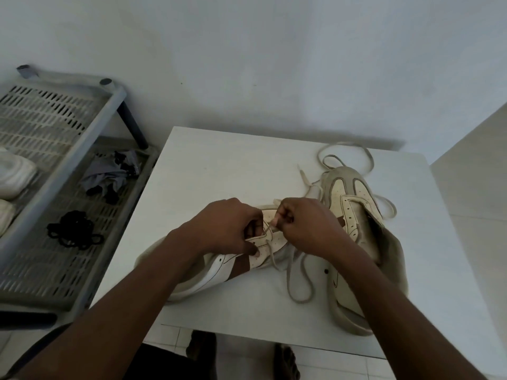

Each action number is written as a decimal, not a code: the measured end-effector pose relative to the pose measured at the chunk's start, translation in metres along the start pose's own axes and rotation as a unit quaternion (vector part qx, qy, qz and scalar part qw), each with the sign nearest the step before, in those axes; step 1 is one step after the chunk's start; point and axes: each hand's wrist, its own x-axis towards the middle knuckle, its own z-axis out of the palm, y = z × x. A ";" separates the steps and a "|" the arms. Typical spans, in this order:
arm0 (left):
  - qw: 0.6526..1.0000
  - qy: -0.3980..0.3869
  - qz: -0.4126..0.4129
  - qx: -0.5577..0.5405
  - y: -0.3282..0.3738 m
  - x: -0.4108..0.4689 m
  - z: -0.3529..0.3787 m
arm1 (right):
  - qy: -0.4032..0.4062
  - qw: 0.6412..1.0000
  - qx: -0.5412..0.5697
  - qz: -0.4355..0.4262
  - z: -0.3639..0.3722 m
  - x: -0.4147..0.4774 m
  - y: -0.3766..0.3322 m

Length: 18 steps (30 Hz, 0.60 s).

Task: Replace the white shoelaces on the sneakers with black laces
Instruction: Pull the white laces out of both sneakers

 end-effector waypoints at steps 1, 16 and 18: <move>1.000 -0.010 -0.005 -0.007 0.000 0.001 0.000 | 0.018 1.000 0.008 -0.003 0.003 0.001 -0.001; 0.994 -0.028 -0.026 -0.100 -0.004 0.000 0.000 | 0.436 0.879 0.182 0.070 -0.031 0.016 0.034; 0.994 -0.031 -0.030 -0.103 -0.004 0.001 0.000 | 0.357 0.930 0.082 0.020 -0.020 0.014 0.031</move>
